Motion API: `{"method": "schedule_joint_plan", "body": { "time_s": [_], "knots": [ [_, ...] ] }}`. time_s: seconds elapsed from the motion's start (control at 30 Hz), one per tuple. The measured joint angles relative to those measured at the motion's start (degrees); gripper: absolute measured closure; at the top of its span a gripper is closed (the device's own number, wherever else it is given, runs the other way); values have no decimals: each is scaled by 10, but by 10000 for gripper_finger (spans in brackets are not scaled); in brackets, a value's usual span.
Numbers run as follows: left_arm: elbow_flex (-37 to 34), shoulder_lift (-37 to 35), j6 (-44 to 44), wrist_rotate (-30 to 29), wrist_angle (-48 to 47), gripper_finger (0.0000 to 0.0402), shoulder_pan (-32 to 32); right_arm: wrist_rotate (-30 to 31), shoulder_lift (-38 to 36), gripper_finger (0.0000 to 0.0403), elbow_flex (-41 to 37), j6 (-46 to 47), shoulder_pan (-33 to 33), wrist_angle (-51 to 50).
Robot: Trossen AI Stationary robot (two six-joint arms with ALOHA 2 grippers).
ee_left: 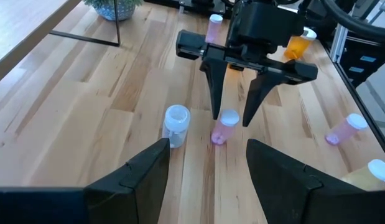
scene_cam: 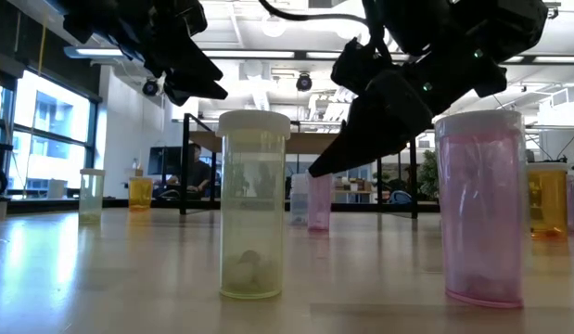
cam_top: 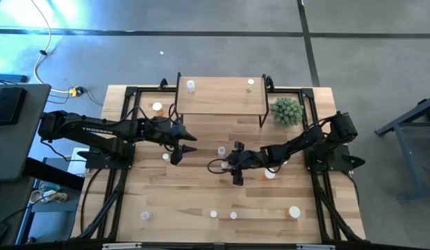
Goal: Pick and place medicine bottles onto shelf by color
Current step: Put the top left pink pill bottle on the shelf
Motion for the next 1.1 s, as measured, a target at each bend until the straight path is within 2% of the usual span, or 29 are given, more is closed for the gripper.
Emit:
{"method": "schedule_joint_plan", "body": {
  "time_s": [0.57,0.83,1.1],
  "knots": [
    [0,0,0,0,0,200,0,-1,0,300,0,-5,0,-11],
    [0,0,0,-3,0,200,0,-4,-8,296,0,-13,0,-3],
    [0,0,9,-4,-2,200,1,-8,-63,298,35,-60,-12,-20]
  ]
}}
